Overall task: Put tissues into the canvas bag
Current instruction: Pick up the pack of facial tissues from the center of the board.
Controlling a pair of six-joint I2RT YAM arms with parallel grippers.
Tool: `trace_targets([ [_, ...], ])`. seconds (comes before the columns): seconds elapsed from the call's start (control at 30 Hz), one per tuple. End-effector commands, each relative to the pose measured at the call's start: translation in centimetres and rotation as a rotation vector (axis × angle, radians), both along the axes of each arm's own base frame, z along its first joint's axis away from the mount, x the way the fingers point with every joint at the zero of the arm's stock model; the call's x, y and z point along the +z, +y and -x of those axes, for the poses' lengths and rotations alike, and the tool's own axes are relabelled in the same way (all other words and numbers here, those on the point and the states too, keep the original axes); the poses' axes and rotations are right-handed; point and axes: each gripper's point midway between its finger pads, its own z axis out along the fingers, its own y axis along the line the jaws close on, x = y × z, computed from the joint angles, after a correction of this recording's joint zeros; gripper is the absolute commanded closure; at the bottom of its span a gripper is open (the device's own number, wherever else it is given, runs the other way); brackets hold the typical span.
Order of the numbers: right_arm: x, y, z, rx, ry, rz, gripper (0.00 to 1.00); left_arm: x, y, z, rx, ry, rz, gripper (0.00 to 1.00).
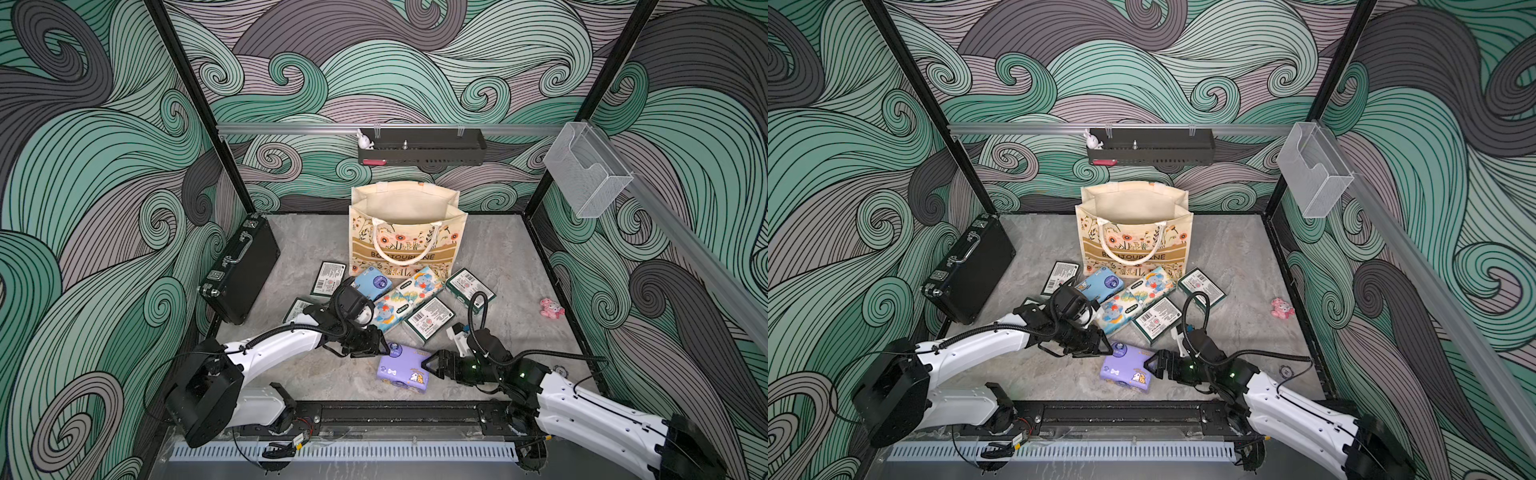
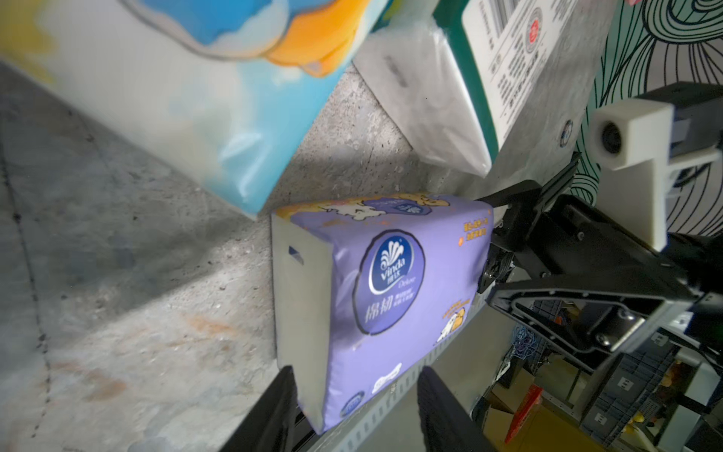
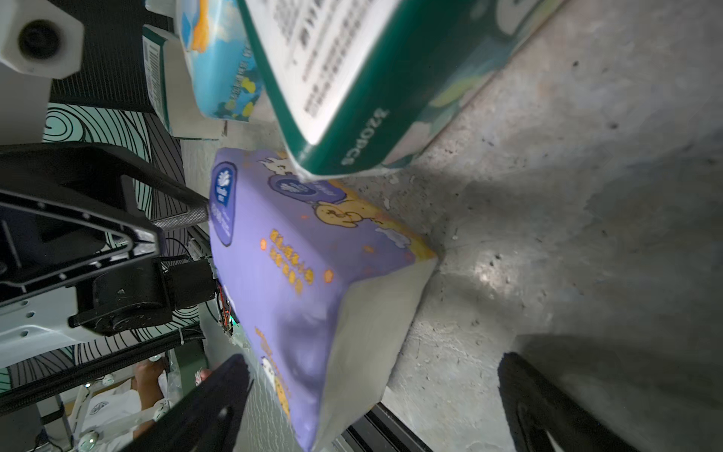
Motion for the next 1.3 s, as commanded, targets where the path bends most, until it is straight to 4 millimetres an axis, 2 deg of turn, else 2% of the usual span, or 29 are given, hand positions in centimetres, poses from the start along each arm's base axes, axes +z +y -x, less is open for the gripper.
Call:
trace_targets([
  [0.0,0.6,1.0,-0.8,-0.035,0.0,-0.085,0.01,0.4,-0.3,-0.5,0.006,-0.016,0.017,0.49],
  [0.2,-1.5,1.0,-0.2,-0.047,0.088,-0.064,0.01,-0.2,-0.3,-0.4,0.033,-0.015,0.027,0.49],
  [0.3,-1.8,1.0,-0.1,-0.059,0.097,-0.087,0.01,-0.9,-0.3,-0.2,0.041,-0.001,0.029,0.5],
  [0.4,-1.5,0.8,-0.1,-0.071,0.086,-0.107,0.01,-1.4,-0.3,0.1,0.038,-0.001,0.033,0.51],
  [0.6,-1.2,-0.5,0.2,-0.086,0.051,-0.082,0.01,-2.9,0.6,0.8,0.035,0.006,0.005,0.63],
  [0.7,-1.2,-0.8,0.3,-0.1,0.05,-0.101,0.01,-3.6,1.0,1.2,0.038,0.019,-0.012,0.66],
  [0.93,0.3,0.7,1.2,-0.011,0.052,-0.217,0.01,-5.5,2.4,1.7,0.046,0.039,-0.087,0.72],
  [1.27,0.2,1.6,0.7,-0.006,0.079,-0.217,0.01,-7.3,3.3,2.4,0.049,0.068,-0.133,0.78],
])
